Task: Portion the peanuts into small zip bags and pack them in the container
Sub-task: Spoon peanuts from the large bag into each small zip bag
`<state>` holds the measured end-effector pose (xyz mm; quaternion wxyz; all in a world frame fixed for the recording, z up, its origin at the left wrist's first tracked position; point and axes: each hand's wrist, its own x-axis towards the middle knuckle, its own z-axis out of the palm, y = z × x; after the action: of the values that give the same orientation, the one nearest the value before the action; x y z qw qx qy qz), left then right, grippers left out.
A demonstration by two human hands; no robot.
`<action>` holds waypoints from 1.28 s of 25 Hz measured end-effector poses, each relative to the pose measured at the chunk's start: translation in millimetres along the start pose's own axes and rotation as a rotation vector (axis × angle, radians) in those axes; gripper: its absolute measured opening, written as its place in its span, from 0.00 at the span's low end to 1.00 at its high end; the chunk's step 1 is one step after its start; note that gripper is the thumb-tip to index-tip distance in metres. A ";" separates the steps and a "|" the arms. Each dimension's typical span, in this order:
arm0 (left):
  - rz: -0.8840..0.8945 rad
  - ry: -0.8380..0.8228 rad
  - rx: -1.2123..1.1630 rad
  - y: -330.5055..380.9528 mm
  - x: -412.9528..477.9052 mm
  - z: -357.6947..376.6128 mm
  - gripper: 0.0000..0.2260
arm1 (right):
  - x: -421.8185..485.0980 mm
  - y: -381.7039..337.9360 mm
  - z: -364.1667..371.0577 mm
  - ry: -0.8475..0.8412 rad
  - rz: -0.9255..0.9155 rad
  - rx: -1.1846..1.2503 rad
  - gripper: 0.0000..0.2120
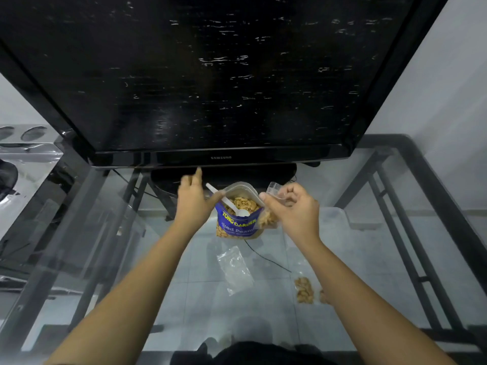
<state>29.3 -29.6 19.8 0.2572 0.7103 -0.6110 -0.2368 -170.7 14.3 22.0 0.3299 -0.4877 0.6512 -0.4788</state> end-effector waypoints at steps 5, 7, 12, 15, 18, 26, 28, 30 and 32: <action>0.286 -0.074 -0.296 30.7 -62.5 21.5 0.11 | -6.8 8.1 -14.4 0.006 0.050 0.028 0.17; 0.103 -0.373 -0.414 36.2 -81.9 46.9 0.15 | -13.0 17.9 -19.3 -0.012 0.093 0.033 0.17; -0.101 -0.509 -0.554 15.4 -101.4 95.5 0.12 | -22.9 64.4 -38.1 -0.287 0.317 0.061 0.22; -0.251 -0.661 -0.618 0.6 -118.8 110.2 0.09 | -31.9 92.9 -52.1 -0.404 0.379 0.086 0.10; -0.369 -0.727 -0.631 -15.5 -133.8 127.1 0.10 | -40.4 114.6 -54.9 -0.363 0.301 -0.129 0.08; -0.282 -0.525 -0.235 -17.7 -155.3 160.0 0.09 | -54.5 146.8 -43.5 -0.320 0.092 -0.532 0.04; -0.199 -0.506 -0.087 -15.3 -157.9 162.9 0.12 | -56.3 150.2 -40.9 -0.345 0.033 -0.634 0.07; -0.132 -0.492 0.036 -16.0 -157.5 158.8 0.15 | -59.1 149.8 -39.9 -0.351 -0.018 -0.716 0.12; -0.098 -0.445 0.065 -21.5 -151.8 146.7 0.17 | -63.8 146.0 -39.0 -0.341 -0.093 -0.752 0.13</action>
<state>-71.5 112.1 -101.8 0.0811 0.6774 -0.6246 -0.3799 -232.7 96.4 -105.8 0.2100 -0.6754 0.6940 -0.1343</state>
